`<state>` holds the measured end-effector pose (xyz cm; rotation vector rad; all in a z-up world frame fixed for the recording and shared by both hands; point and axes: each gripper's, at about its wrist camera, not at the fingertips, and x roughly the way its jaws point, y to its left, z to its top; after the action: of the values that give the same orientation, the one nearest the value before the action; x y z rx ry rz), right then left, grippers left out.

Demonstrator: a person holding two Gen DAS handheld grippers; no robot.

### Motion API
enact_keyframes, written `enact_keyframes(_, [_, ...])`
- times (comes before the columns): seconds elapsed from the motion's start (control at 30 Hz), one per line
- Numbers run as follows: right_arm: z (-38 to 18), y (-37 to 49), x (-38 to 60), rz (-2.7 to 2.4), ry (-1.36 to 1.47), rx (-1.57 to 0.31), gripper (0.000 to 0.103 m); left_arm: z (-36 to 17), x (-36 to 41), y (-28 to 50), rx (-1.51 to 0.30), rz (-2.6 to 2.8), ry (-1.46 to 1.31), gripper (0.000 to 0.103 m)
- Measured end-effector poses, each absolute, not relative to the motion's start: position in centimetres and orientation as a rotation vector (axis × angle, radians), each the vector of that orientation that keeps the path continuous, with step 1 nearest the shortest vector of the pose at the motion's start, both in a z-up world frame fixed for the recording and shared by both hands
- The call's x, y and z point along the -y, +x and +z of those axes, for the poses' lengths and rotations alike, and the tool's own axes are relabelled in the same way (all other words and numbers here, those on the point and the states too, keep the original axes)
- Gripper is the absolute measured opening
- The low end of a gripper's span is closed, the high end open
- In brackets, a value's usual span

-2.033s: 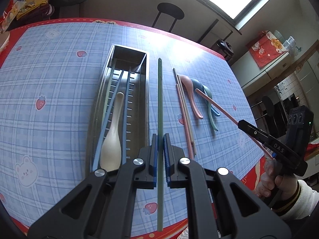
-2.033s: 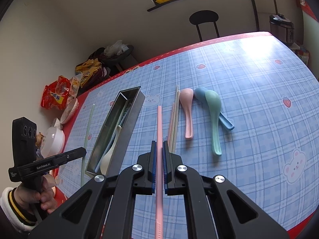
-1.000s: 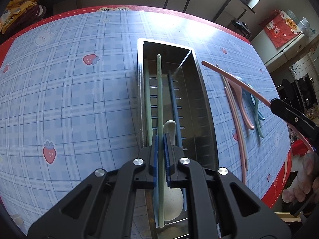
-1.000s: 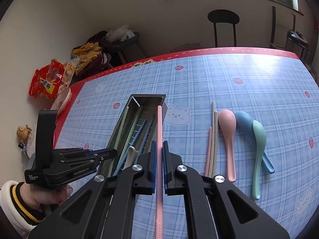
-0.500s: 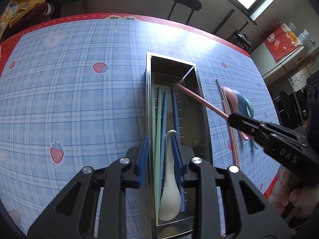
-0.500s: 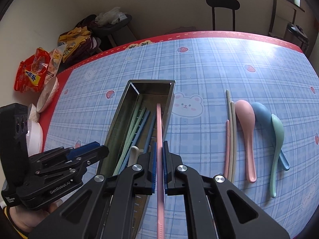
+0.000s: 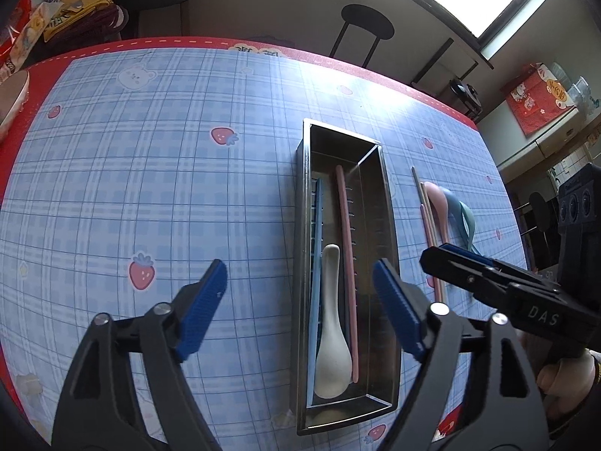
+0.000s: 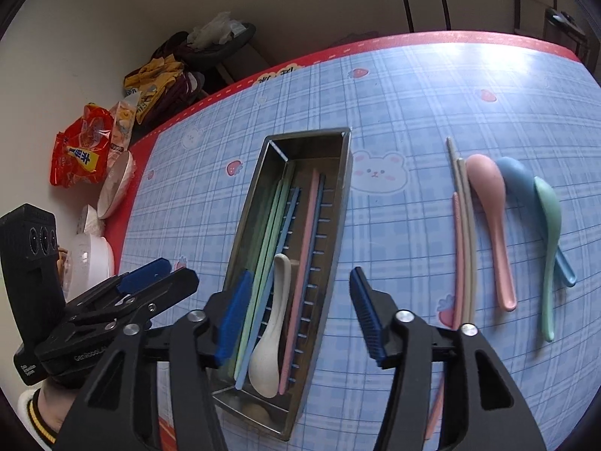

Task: Organize utensils
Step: 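Move both tools back toward the remaining spoons and chopsticks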

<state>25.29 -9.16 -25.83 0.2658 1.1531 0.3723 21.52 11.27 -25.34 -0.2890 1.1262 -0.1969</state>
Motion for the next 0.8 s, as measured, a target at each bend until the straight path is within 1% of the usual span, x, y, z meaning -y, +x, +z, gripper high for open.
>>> enact_keyframes(0.07, [-25.2, 24.9, 10.3, 0.359, 0.252, -1.111, 0.073, -25.0, -10.8, 21.4, -1.127, -0.196, -0.278, 0.084])
enact_keyframes(0.1, [-24.9, 24.9, 10.9, 0.353, 0.246, -1.094, 0.078, -24.9, -10.5, 21.3, -1.128, -0.192, -0.272, 0.090])
enact_keyframes(0.13, [-24.7, 24.8, 11.6, 0.344, 0.238, -1.079, 0.081, -24.7, -10.4, 21.3, -1.126, -0.188, -0.269, 0.096])
enact_keyframes(0.2, [-24.4, 24.5, 13.1, 0.333, 0.220, -1.056, 0.093, -24.2, -9.9, 21.0, -1.116, -0.183, -0.265, 0.097])
enact_keyframes(0.27, [-24.3, 24.1, 14.7, 0.324, 0.200, -1.035, 0.097, -23.9, -9.1, 21.0, -1.114, -0.171, -0.247, 0.097])
enact_keyframes(0.37, [-24.5, 23.2, 17.5, 0.317, 0.202, -1.000, 0.097, -23.6, -7.7, 21.0, -1.105, -0.155, -0.208, 0.097])
enact_keyframes(0.67, [-26.9, 21.1, 24.8, 0.220, 0.153, -1.003, 0.097, -23.3, -1.5, 21.1, -1.099, -0.179, -0.129, 0.097])
enact_keyframes(0.8, [-27.7, 20.7, 27.5, 0.221, 0.178, -0.995, 0.097, -23.7, 1.9, 21.3, -1.110, -0.203, -0.071, 0.097])
